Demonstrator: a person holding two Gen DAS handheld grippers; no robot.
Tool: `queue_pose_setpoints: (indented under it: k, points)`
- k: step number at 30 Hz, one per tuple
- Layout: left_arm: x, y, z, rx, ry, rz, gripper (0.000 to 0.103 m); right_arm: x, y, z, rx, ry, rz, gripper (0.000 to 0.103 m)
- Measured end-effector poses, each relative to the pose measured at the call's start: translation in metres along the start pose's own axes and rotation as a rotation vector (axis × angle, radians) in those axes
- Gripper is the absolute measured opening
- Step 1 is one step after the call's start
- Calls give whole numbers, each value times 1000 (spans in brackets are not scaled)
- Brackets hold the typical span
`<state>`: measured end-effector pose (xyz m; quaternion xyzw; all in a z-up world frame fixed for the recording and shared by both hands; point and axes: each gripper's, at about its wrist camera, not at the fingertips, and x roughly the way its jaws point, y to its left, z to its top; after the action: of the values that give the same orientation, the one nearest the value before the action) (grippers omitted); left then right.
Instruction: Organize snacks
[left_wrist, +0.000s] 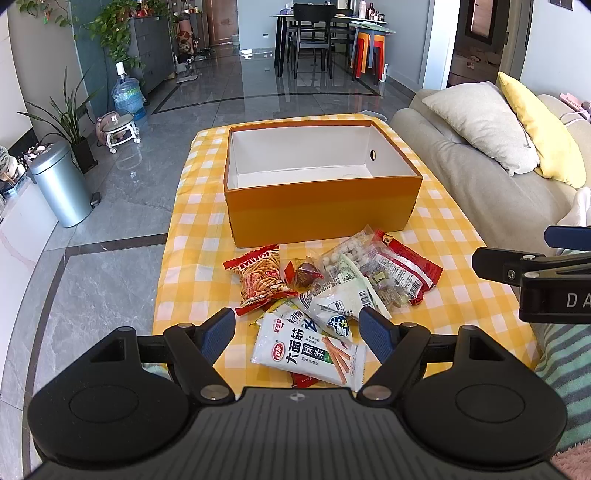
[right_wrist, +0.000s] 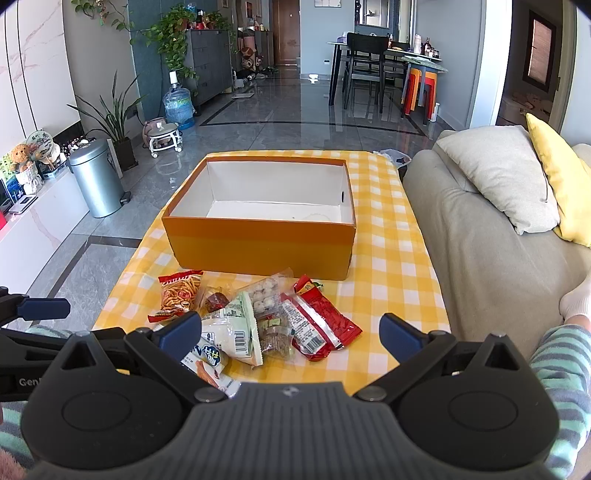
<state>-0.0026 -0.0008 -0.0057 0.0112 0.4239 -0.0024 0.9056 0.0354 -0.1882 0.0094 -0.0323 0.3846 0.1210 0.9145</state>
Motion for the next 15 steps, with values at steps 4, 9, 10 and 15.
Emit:
queue_pose_setpoints:
  k: [4, 9, 10, 15]
  points:
    - [0, 0, -2, -2, -1, -4, 89, 0, 0, 0, 1, 1, 1, 99]
    - [0, 2, -2, -12, -2, -25, 89, 0, 0, -1, -2, -1, 8, 99]
    - [0, 3, -2, -9, -5, -30, 89, -1, 1, -1, -4, -5, 14, 99]
    - [3, 3, 1, 2, -11, -85, 81, 1, -2, -3, -5, -13, 32, 99]
